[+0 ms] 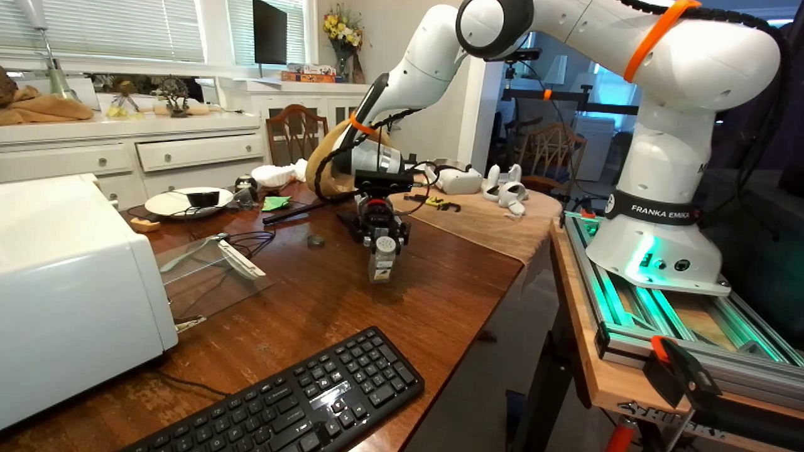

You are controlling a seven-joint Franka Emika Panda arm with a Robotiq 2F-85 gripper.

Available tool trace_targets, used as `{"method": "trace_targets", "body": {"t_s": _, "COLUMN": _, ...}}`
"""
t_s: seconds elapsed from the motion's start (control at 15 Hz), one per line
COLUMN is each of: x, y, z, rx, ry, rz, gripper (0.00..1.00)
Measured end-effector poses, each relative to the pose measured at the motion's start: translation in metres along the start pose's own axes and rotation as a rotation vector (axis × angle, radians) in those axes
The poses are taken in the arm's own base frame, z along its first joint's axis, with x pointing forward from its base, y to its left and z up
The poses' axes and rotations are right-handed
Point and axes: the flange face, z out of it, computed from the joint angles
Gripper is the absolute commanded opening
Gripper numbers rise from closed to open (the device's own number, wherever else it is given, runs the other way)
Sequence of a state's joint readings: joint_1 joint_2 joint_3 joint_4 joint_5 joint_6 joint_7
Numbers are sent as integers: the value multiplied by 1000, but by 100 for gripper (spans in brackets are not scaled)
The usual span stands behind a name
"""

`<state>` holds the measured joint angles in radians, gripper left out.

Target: Put the bottle upright, then put the grey lid on the bottle

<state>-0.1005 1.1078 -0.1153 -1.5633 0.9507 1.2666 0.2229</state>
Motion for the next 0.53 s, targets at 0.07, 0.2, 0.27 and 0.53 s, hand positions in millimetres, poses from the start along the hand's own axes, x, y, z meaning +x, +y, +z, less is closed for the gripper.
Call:
{"method": "trace_targets", "body": {"t_s": 0.07, "x": 2, "y": -1, "z": 0, "rx": -2, "ry": 14, "rz": 6, "gripper": 23}}
{"method": "trace_targets", "body": {"t_s": 0.2, "x": 1, "y": -4, "z": 2, "rx": -7, "ry": 20, "rz": 19, "gripper": 23}}
{"method": "trace_targets", "body": {"t_s": 0.27, "x": 1, "y": -5, "z": 3, "rx": -8, "ry": 22, "rz": 27, "gripper": 23}}
{"method": "trace_targets", "body": {"t_s": 0.53, "x": 1, "y": -6, "z": 4, "rx": -10, "ry": 27, "rz": 51, "gripper": 22}}
